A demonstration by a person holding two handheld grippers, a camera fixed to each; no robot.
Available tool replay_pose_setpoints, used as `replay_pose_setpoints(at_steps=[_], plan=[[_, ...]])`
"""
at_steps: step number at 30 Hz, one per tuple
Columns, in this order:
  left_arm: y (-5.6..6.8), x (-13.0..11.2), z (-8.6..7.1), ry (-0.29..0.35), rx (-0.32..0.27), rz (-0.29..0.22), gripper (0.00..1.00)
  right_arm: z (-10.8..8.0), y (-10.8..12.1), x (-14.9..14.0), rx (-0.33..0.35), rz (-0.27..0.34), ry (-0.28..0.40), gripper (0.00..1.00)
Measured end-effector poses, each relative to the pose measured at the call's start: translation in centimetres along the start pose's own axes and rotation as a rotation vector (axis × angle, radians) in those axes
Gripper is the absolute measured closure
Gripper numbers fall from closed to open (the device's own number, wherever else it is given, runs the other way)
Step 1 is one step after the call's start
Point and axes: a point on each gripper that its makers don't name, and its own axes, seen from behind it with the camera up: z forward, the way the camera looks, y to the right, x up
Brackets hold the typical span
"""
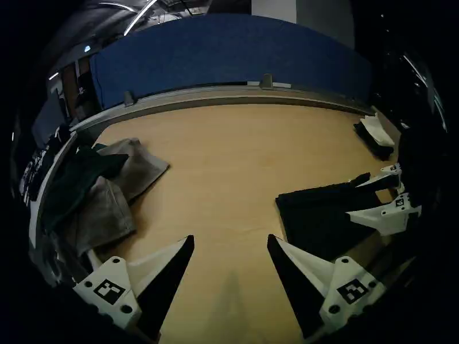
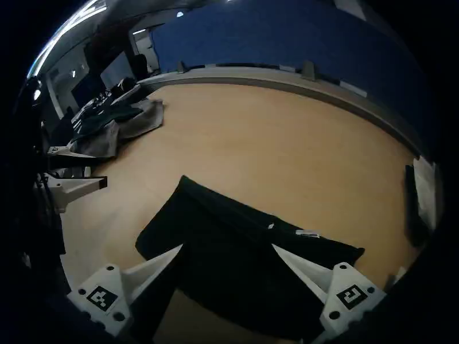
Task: Fold towel
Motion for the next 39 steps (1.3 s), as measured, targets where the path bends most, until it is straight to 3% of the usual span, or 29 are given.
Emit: replay_pose_setpoints(at_steps=[17, 26, 39], plan=[[0.1, 0.0, -0.2, 0.001, -0.002, -0.001, 0.05, 0.1, 0.5, 0.5, -0.009, 0.011, 0.008, 0.00], [0.7, 0.2, -0.1, 0.001, -0.008, 0.005, 0.06, -2.0, 0.6, -0.5, -0.016, 0.004, 0.019, 0.00], [2.3, 0.6, 0.0, 0.001, -0.030, 0.029, 0.06, -6.5, 5.8, -5.6, -0.097, 0.044, -0.005, 0.00]])
